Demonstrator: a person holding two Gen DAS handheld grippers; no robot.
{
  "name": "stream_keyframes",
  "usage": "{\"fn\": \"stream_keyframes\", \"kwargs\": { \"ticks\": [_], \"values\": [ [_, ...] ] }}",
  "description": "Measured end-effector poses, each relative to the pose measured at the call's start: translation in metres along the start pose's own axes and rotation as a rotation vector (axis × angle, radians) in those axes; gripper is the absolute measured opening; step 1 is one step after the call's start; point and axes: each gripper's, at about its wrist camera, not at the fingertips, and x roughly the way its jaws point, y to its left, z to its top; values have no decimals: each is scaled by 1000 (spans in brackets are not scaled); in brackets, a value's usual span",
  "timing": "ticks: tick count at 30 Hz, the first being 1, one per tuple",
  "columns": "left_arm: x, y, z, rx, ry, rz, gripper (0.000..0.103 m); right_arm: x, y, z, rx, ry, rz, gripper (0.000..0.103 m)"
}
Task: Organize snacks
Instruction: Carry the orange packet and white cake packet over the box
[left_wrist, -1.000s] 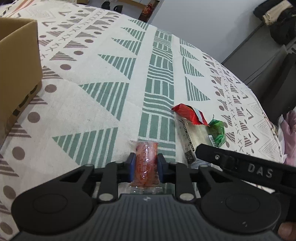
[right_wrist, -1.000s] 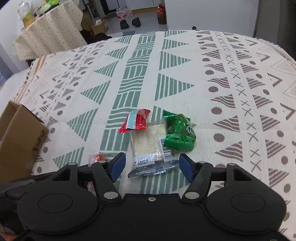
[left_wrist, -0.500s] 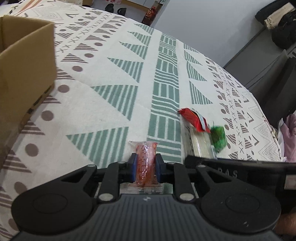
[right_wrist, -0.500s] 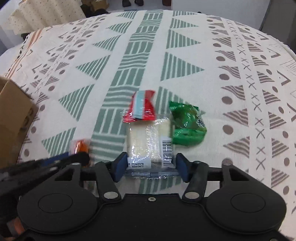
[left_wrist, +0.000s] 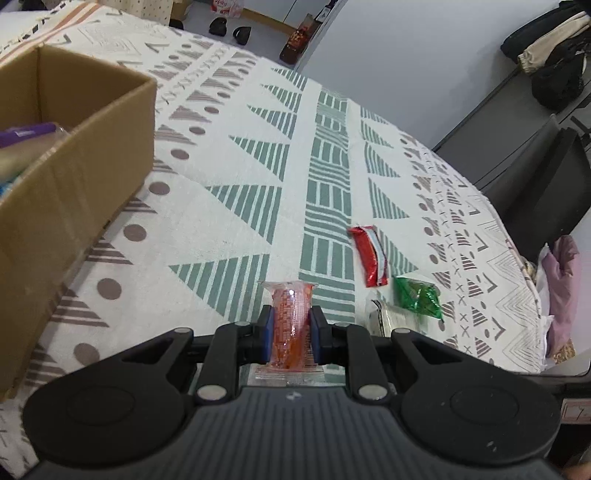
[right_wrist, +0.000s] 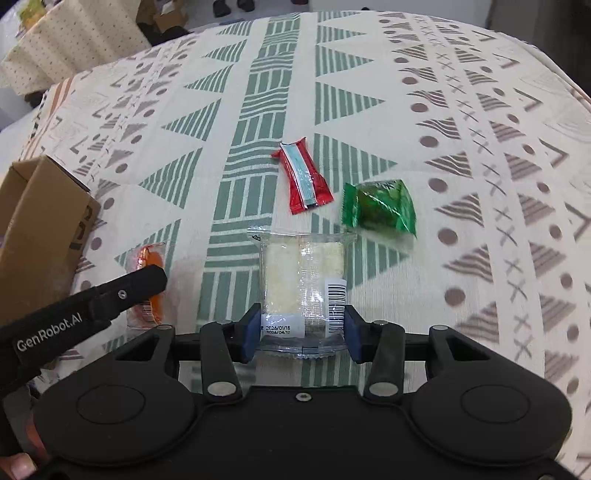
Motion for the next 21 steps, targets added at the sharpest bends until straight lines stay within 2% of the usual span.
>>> {"fn": "stream_keyframes", "kwargs": {
  "ticks": [11, 21],
  "values": [
    [-46, 0, 10, -10, -65, -31, 19, -54, 4, -10, 100, -91, -9, 44],
    [-99, -15, 10, 41, -131, -80, 19, -102, 16, -29, 124, -191, 25, 44]
  ]
}}
